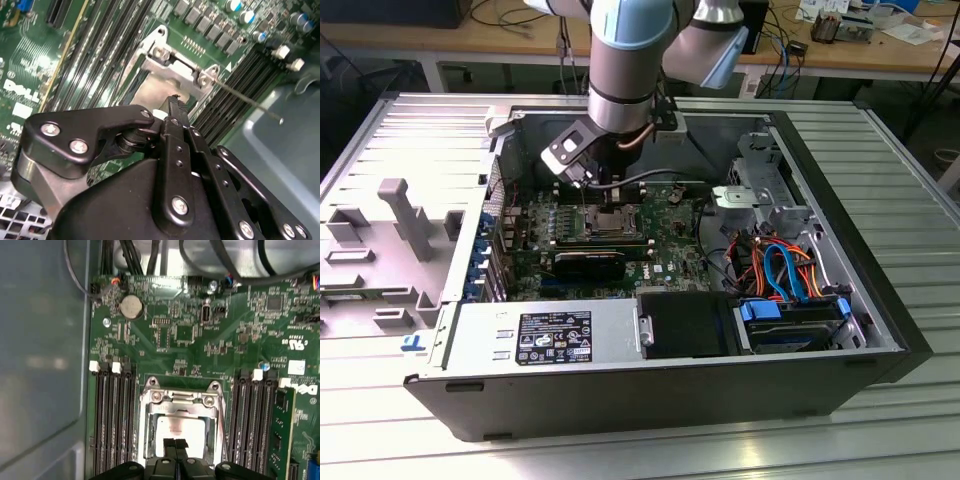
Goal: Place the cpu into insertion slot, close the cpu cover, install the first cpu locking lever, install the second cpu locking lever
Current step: 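Close the cpu cover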
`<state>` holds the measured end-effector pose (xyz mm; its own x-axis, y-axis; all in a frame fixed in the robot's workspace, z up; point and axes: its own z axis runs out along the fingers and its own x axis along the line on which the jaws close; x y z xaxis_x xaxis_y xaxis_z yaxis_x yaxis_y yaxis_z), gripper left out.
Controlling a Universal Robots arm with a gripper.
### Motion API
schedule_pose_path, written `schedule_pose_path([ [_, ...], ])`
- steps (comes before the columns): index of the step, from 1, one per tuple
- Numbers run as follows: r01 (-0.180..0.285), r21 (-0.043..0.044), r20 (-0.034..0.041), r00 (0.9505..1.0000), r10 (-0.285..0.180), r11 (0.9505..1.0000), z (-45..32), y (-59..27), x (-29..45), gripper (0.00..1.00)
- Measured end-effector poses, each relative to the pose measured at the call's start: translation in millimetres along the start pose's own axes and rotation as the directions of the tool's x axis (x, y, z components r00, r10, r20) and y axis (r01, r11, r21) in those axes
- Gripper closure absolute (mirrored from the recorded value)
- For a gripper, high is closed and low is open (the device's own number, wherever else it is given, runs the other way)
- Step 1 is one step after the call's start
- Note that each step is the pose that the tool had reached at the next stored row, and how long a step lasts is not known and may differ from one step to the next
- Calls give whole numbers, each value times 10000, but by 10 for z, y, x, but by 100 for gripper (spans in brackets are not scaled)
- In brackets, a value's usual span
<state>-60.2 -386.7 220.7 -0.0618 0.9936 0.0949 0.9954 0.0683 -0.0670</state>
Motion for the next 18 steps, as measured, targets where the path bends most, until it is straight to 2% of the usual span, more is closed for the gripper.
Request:
schedule_pose_path([
  [7,95,9,6,10000,-95,10000,78,-102,0,89],
  [11,146,14,10,9999,-146,9999,130,-114,-4,89],
  [18,153,17,14,9999,-154,9999,152,-115,-7,89],
])
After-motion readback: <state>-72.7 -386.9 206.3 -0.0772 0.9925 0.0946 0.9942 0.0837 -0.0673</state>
